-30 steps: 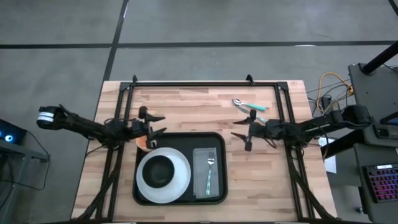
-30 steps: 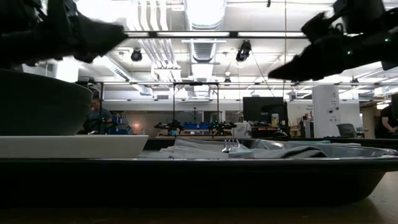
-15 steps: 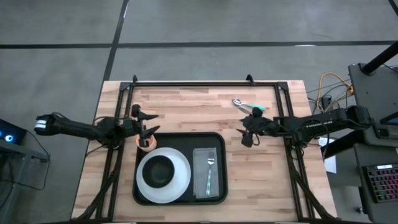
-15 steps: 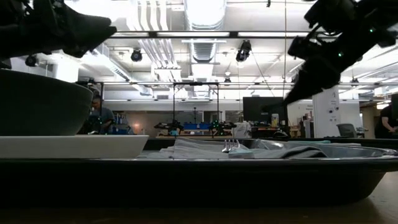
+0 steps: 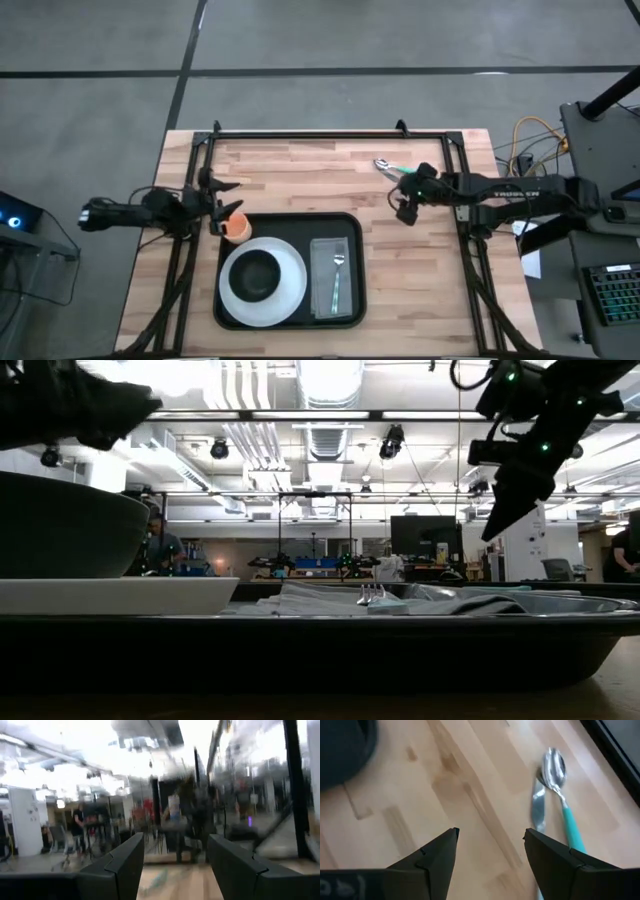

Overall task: Set up tray
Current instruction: Put the green patterned knife on the gray napkin to the left of the green patterned fork

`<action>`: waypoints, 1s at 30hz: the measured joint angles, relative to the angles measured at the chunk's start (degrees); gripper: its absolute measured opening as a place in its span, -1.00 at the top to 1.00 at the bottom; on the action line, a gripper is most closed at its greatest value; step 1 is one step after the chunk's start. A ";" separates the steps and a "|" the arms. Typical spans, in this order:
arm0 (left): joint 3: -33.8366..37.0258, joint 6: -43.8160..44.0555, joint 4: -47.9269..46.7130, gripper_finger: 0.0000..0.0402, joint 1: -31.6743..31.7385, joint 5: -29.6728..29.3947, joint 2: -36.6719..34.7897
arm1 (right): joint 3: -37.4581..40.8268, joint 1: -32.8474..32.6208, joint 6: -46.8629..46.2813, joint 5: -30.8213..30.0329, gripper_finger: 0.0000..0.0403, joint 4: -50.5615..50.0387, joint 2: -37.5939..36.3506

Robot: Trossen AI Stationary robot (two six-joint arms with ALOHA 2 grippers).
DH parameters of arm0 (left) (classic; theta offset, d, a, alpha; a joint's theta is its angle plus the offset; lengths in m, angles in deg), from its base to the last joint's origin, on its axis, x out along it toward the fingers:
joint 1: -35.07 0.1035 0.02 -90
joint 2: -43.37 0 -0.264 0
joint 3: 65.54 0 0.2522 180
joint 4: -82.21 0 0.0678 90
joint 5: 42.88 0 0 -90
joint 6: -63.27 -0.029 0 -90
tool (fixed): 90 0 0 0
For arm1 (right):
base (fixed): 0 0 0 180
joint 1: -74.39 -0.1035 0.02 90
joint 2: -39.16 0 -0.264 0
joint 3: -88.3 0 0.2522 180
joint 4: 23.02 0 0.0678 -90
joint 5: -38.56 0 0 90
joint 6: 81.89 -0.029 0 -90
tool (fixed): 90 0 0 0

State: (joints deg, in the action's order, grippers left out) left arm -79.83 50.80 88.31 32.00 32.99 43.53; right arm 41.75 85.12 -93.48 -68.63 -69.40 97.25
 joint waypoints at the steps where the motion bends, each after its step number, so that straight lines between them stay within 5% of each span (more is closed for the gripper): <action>1: 0.00 -0.36 -1.18 0.01 0.00 0.00 0.10 | -0.19 1.30 0.06 0.91 -0.10 -1.17 -0.14; 10: -0.04 -0.10 -1.58 0.01 0.07 -4.34 1.03 | -0.66 13.91 1.45 11.45 -0.10 -3.35 0.51; 20: -0.11 -0.06 -1.44 0.01 0.07 -4.35 1.87 | -4.42 25.95 4.35 14.25 -0.10 -8.54 6.30; 30: -0.06 -0.06 -1.49 0.01 0.06 -4.32 5.69 | -10.02 29.50 8.89 15.17 -0.10 -12.11 16.74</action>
State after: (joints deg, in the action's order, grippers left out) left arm -79.90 50.74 86.82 32.06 28.67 49.23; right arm 31.74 114.62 -84.59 -53.47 -81.51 114.00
